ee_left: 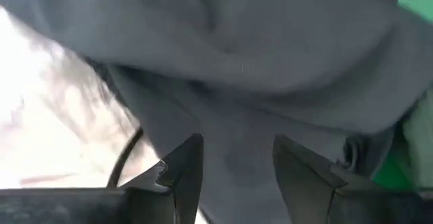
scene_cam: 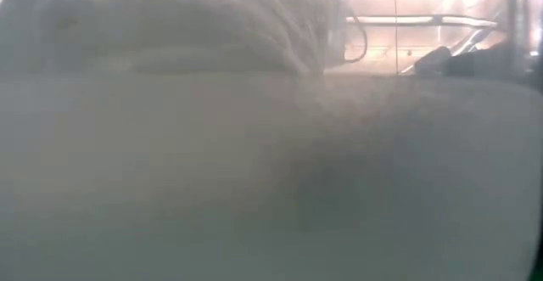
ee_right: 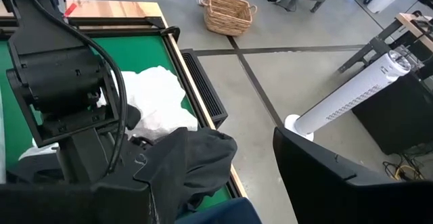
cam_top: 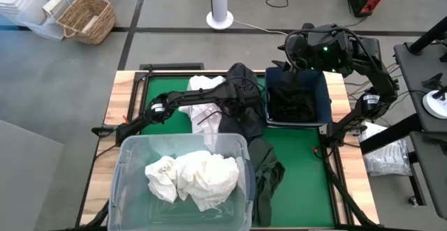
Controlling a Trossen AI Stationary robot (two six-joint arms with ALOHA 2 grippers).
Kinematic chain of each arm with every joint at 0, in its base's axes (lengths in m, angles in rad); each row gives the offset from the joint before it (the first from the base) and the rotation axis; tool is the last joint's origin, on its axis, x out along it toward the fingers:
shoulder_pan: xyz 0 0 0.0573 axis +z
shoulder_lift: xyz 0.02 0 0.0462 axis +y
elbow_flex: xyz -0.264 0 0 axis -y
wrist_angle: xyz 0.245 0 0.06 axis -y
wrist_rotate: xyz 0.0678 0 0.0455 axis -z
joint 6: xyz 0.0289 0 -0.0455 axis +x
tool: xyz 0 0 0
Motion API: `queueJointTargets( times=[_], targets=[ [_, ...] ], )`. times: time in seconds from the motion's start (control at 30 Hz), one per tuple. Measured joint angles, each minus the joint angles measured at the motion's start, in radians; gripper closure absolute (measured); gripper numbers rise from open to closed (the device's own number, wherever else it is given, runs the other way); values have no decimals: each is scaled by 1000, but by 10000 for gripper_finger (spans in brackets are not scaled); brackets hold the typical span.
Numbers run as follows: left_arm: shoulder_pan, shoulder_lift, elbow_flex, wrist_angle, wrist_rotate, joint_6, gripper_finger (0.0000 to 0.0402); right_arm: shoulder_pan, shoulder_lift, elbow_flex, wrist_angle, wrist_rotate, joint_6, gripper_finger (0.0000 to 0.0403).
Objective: Sort clothes
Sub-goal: Put the black short pants into the blue laundry organizer
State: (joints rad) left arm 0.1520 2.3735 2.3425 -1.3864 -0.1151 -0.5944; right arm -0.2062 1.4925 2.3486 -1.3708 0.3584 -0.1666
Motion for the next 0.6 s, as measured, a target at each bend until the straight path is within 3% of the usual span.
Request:
queueJointTargets(
  times=[0.23,0.6],
  targets=[
    [3,3,0,22,-84,2,192,0,0,0,0,0,1,193],
    [9,3,-9,74,-85,-16,89,0,0,0,0,0,-1,193]
  ],
)
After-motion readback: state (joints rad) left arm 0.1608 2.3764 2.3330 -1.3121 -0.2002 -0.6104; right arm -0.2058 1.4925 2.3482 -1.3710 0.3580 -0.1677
